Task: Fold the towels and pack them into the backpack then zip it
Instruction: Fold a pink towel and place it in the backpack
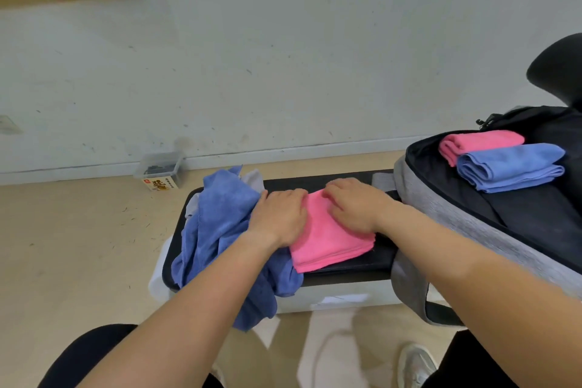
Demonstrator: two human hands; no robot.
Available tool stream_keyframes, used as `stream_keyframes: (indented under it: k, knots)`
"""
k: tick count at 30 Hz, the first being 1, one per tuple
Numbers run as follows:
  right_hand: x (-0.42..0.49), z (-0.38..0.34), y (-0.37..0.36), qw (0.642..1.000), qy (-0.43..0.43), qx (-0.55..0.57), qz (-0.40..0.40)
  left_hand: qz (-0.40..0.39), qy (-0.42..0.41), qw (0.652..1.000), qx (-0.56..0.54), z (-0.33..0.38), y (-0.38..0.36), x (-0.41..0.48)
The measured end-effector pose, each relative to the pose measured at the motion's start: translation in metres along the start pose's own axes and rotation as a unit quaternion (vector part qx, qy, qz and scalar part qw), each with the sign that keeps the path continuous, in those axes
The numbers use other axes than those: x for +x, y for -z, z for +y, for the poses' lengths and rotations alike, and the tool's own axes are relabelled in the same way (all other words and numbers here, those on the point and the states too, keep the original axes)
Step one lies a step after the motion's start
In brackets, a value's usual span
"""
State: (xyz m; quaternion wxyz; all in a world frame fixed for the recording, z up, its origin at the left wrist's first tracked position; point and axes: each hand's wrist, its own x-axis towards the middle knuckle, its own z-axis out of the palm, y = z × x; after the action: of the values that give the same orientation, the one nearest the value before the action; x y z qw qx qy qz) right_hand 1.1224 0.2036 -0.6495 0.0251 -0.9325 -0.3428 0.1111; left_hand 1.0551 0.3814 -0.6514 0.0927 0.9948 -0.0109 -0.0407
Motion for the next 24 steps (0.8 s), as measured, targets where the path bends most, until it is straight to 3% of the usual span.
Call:
stream_keyframes:
  k: [2, 4, 7, 10, 14, 17, 20, 24]
  knots:
    - [0.009, 0.004, 0.016, 1.000, -0.006, 0.002, -0.007, -0.028, 0.031, 0.999, -0.002, -0.006, 0.015, 0.005]
    - [0.015, 0.007, 0.026, 0.996, -0.029, 0.013, -0.078, -0.086, 0.055, 0.995, 0.005, -0.009, 0.023, 0.008]
    - [0.017, 0.008, 0.036, 0.994, -0.047, -0.013, -0.100, -0.095, 0.051, 0.994, -0.031, -0.010, 0.029, 0.015]
    - [0.009, 0.011, 0.038, 0.997, -0.051, -0.012, -0.049, -0.037, 0.036, 0.995, -0.091, -0.007, 0.037, 0.016]
    - [-0.014, 0.014, 0.019, 0.990, -0.098, 0.062, 0.076, 0.066, 0.033, 0.992, -0.104, -0.005, 0.027, 0.009]
    - [-0.016, 0.011, 0.004, 0.974, -0.121, 0.124, 0.145, 0.092, 0.067, 0.969, -0.219, -0.007, 0.011, 0.006]
    - [-0.010, 0.008, 0.002, 0.955, -0.126, 0.216, 0.161, 0.095, 0.093, 0.941, -0.311, -0.007, 0.007, 0.008]
    - [-0.014, 0.008, 0.002, 0.923, -0.135, 0.326, 0.153, 0.083, 0.100, 0.930, -0.343, -0.006, 0.008, 0.009]
